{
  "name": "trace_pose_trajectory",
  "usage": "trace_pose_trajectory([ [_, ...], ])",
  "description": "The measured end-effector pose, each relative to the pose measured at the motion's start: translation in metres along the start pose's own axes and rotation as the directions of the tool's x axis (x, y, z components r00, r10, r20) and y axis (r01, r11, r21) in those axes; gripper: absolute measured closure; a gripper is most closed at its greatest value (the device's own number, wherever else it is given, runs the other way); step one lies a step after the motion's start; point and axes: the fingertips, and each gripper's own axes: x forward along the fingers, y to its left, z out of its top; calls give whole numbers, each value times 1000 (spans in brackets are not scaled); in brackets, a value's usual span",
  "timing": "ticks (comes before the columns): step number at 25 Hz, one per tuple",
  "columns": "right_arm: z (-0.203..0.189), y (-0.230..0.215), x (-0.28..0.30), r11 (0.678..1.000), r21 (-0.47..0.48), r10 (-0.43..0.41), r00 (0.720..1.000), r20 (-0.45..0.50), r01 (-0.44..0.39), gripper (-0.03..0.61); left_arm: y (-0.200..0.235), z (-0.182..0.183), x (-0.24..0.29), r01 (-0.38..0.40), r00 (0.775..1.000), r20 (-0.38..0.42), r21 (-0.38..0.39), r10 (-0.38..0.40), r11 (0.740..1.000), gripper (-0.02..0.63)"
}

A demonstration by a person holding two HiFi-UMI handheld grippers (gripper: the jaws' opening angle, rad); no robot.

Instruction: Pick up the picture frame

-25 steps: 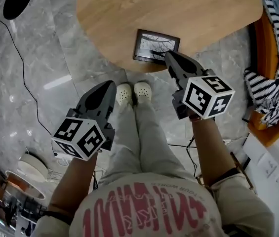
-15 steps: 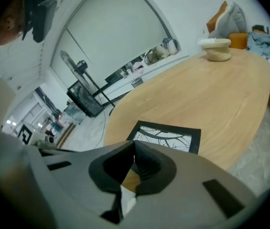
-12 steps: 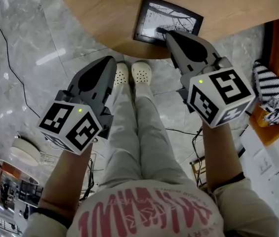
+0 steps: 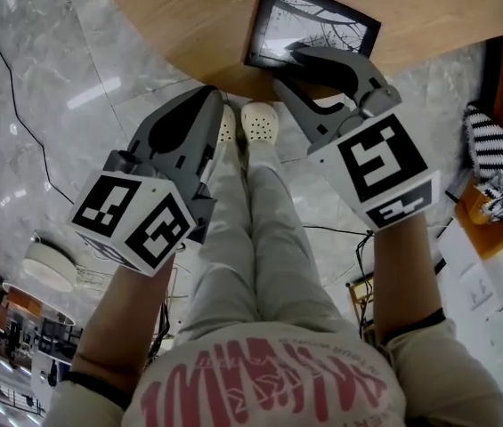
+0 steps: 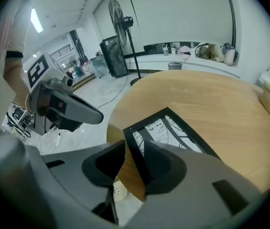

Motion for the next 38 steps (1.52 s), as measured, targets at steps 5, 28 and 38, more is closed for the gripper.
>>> trace_pose_trajectory([
  [5,-8,2,5,1000,10,-10,999,-34,10,440,-4,-5,-4,-7,1000,-7,-18,7,1000,609],
  [28,-19,12,7,991,-111,-102,949,-298,72,511,-62,54,-94,-44,992,119,-23,47,999,610],
  [38,-18,44,-19,949,316,37,981,-193,26,513,-94,64,-119,-30,993,111,9,29,999,609],
])
